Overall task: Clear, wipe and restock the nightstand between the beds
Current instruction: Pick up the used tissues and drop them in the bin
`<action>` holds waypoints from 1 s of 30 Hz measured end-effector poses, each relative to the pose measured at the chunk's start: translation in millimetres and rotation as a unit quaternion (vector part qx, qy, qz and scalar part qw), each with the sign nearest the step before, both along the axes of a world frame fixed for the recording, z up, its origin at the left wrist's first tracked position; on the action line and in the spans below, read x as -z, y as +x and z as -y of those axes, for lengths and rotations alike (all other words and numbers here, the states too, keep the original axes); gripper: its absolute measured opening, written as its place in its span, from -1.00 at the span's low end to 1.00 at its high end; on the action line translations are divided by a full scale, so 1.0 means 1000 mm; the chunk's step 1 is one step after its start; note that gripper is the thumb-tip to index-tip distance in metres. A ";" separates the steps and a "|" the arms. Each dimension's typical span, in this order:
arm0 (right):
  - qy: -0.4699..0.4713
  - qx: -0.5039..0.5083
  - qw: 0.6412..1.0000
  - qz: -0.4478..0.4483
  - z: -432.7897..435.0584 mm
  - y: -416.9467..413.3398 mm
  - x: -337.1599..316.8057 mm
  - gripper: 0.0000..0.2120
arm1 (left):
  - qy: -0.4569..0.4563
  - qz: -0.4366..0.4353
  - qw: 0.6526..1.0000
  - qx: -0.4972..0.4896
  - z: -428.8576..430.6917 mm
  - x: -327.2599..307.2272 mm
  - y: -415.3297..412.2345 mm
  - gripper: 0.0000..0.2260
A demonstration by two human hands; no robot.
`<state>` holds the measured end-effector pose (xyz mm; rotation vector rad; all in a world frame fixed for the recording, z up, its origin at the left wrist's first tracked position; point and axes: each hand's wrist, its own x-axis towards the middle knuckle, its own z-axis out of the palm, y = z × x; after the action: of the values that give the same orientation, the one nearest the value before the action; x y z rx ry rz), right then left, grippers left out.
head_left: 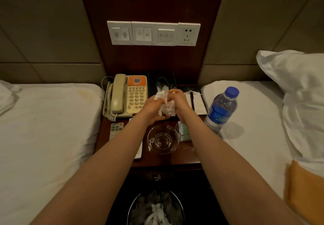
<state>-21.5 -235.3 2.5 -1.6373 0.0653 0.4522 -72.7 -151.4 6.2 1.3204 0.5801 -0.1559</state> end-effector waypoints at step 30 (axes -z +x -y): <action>-0.446 0.039 0.866 0.225 0.005 0.158 0.071 -0.77 | 0.006 0.010 0.999 -0.031 -0.023 0.035 0.102 -0.63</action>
<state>136.3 -240.3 -68.4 -2.6079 -0.0163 -0.0763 29.7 -127.9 -28.4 1.3119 0.6051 -0.0876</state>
